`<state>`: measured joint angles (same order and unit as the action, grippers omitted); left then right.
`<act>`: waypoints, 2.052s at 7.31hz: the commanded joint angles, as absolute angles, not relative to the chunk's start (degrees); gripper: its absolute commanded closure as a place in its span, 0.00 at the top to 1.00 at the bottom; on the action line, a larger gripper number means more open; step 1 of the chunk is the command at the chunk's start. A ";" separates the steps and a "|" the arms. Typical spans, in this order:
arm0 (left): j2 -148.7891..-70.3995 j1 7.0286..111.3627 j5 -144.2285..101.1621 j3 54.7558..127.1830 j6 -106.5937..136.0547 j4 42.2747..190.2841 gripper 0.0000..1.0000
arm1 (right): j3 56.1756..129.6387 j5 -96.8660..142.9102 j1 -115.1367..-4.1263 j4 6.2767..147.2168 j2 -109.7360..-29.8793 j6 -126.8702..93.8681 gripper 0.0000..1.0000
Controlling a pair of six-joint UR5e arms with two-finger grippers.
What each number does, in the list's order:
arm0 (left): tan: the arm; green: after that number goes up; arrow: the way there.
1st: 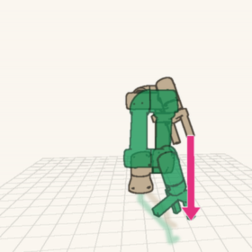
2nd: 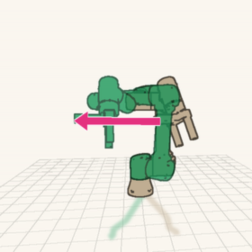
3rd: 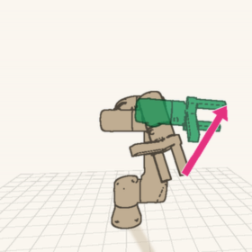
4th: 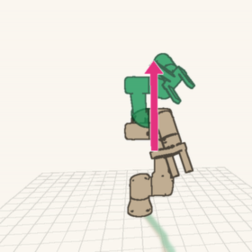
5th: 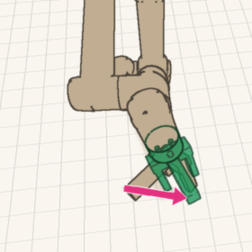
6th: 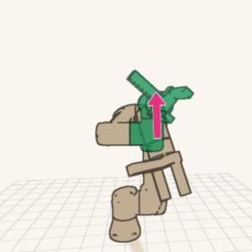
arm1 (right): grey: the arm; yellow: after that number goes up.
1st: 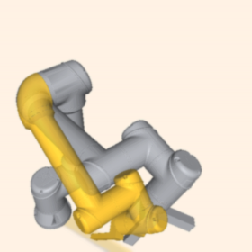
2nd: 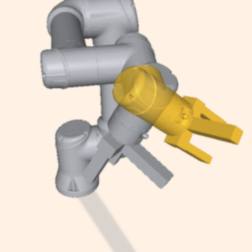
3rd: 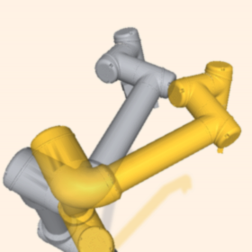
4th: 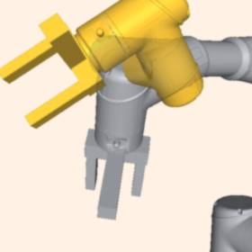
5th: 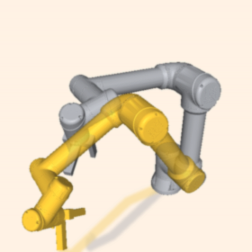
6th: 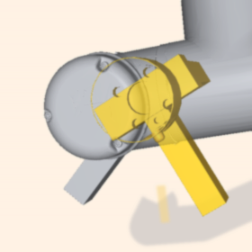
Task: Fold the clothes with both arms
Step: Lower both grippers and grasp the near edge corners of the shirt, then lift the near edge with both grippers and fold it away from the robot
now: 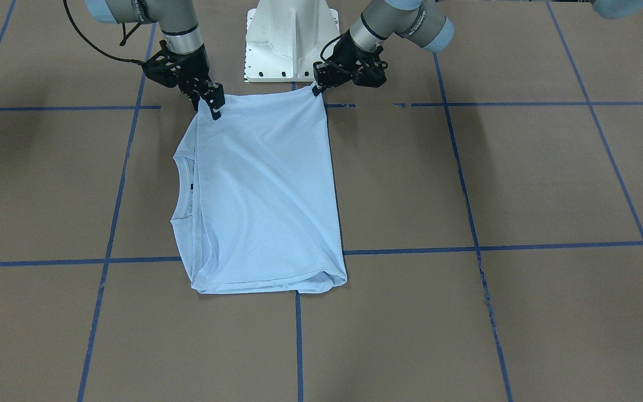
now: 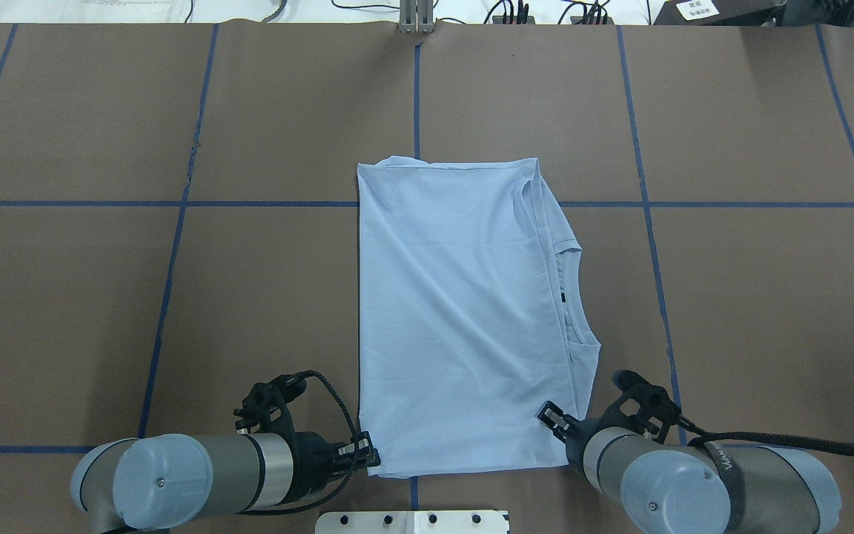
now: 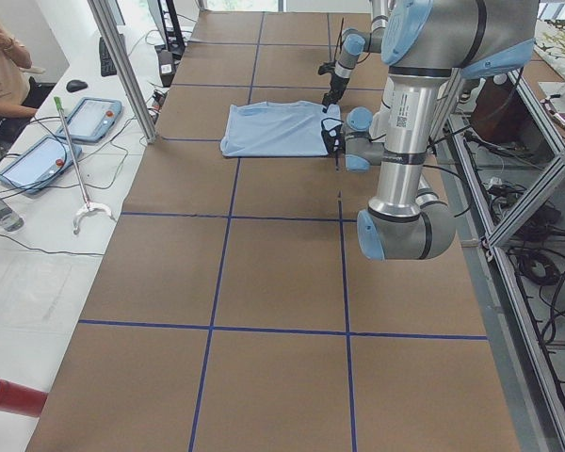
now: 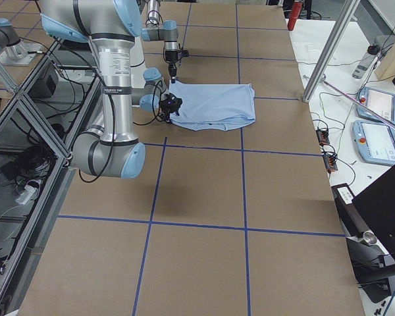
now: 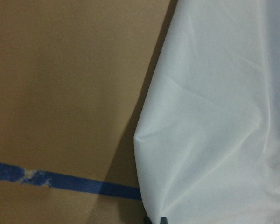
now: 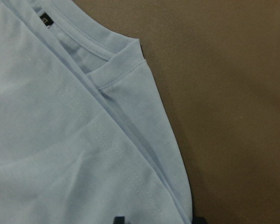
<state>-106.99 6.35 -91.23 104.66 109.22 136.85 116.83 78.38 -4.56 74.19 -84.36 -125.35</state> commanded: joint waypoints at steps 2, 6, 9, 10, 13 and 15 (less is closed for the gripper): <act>-107.05 6.24 -91.23 104.68 109.25 136.85 0.00 | 117.07 77.96 -4.66 74.18 -84.29 -125.60 0.00; -99.53 6.94 -92.98 120.00 109.07 135.62 0.00 | 126.62 78.92 -6.84 74.88 -85.34 -125.07 0.00; -98.70 6.77 -92.99 133.29 109.25 123.19 0.00 | 138.32 82.26 -6.50 87.18 -84.55 -125.16 0.00; -100.53 6.59 -92.99 133.50 109.25 120.35 0.00 | 137.99 82.27 -6.16 87.27 -83.94 -125.07 0.00; -108.07 15.25 -92.99 129.23 105.50 114.45 0.00 | 129.58 82.61 -11.57 92.61 -72.91 -120.80 0.00; -112.22 22.02 -96.47 123.87 100.74 110.31 0.00 | 122.13 88.90 -20.43 94.31 -66.65 -115.17 0.00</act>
<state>-109.43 17.47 -94.02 127.55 103.60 112.36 127.29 84.91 -14.95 93.31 -70.83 -118.75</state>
